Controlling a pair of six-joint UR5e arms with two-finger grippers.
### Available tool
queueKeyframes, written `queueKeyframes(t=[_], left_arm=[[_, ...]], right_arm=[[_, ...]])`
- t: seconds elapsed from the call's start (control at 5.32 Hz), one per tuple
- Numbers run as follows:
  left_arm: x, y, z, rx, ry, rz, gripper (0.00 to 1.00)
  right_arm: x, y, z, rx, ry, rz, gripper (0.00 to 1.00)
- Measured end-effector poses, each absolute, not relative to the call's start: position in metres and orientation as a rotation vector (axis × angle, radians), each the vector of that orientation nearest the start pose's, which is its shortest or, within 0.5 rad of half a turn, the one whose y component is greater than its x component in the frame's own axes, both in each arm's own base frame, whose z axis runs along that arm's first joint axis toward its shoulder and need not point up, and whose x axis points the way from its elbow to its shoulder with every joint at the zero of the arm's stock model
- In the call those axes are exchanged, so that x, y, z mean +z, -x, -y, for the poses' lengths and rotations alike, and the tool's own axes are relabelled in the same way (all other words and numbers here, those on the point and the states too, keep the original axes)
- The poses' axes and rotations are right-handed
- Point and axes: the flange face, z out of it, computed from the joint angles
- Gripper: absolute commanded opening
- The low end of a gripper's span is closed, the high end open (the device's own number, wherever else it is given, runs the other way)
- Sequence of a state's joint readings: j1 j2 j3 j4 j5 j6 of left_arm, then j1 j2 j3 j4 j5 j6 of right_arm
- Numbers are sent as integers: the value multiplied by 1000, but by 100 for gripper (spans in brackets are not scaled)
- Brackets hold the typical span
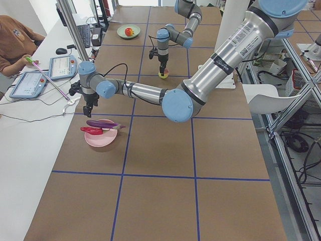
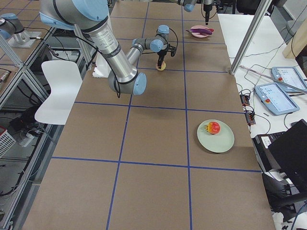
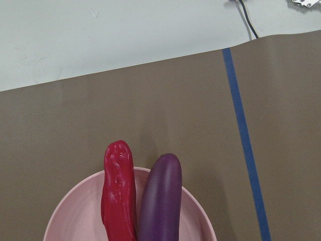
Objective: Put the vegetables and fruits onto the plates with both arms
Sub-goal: 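Lift the peach with the right gripper and carry it to the green plate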
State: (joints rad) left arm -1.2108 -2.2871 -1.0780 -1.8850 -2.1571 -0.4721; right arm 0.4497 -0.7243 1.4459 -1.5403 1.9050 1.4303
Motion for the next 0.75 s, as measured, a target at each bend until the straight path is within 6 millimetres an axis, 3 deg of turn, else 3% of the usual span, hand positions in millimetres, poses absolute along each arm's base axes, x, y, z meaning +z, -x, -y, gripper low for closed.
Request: queueKeyframes(t=[0.19,0.38,0.75], left_arm=[[404,-173,739,52,-242,-760,100],[405,-140,701,106,-258,-760,100],[451,-80,641,199,-269,-740,100]], right_arm=[[180,626,418,168,81,831,0],[168,610,428,176,78,863,0],[145,558,457,212,79,918,0]])
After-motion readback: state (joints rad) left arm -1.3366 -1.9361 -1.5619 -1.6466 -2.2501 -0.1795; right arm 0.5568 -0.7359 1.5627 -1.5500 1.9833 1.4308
